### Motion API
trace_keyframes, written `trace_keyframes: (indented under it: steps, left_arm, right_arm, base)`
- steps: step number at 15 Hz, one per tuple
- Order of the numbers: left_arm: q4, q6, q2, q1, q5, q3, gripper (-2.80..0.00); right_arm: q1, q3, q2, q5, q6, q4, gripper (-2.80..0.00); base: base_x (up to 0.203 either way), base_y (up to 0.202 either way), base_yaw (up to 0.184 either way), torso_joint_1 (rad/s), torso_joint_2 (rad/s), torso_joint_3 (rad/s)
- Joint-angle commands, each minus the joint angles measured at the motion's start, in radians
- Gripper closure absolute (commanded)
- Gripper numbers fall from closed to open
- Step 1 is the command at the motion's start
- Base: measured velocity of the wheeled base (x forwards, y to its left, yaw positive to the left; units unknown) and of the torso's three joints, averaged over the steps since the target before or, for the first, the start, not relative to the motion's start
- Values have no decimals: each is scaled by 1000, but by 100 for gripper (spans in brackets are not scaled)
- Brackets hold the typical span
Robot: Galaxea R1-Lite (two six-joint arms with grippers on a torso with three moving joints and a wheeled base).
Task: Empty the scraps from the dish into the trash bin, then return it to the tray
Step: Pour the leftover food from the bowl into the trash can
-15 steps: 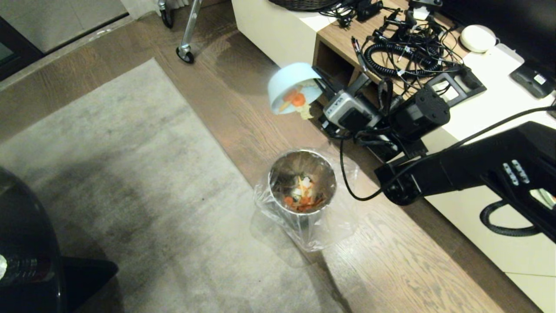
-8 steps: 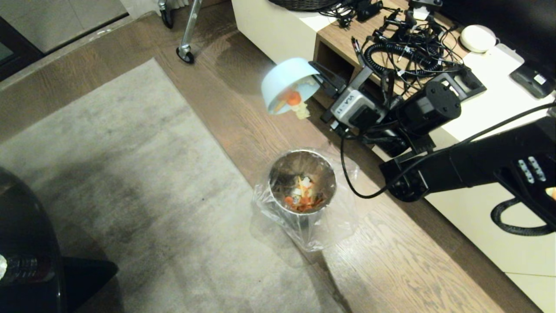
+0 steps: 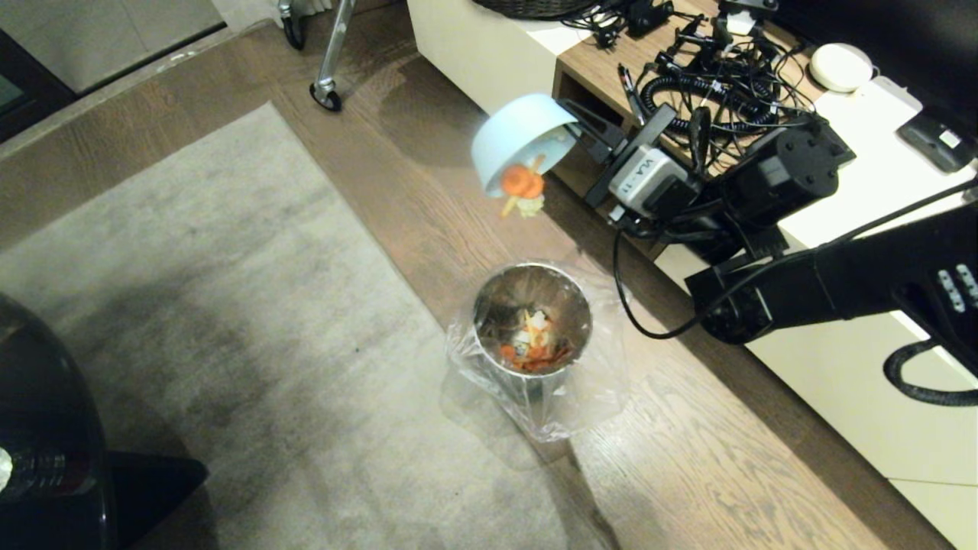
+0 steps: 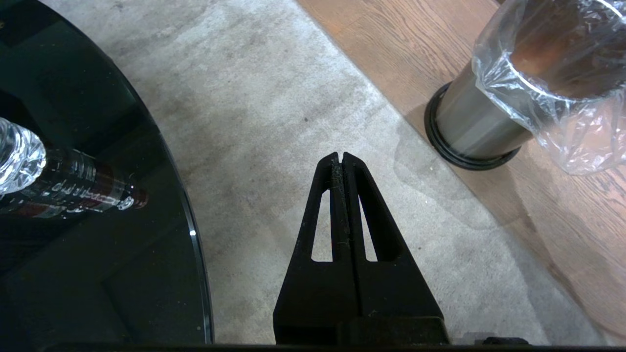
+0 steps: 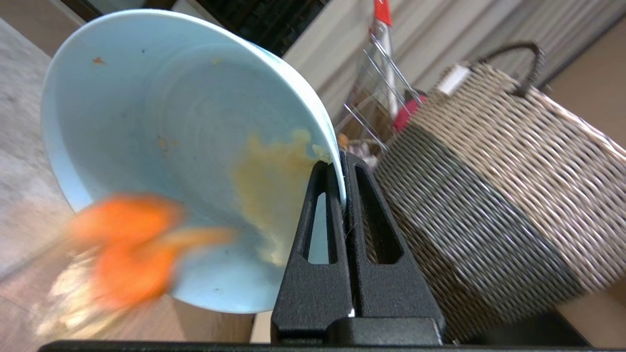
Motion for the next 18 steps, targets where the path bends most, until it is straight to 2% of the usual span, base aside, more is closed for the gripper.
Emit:
trace_keyframes:
  steps: [1, 11, 15, 18]
  left_arm:
    - [0, -1, 0, 0, 1, 0, 0]
    - [0, -1, 0, 0, 1, 0, 0]
    - [0, -1, 0, 0, 1, 0, 0]
    - [0, -1, 0, 0, 1, 0, 0]
  right_arm:
    - [-14, -3, -18, 24, 8, -48, 0]
    - [-9, -2, -55, 33, 33, -48, 0]
    - [4, -27, -69, 66, 90, -48, 0]
    - [20, -28, -79, 69, 100, -48, 0]
  base:
    - [0, 0, 0, 0, 0, 0]
    - [0, 0, 0, 0, 0, 0]
    - [0, 0, 0, 0, 0, 0]
    - [0, 0, 0, 0, 0, 0]
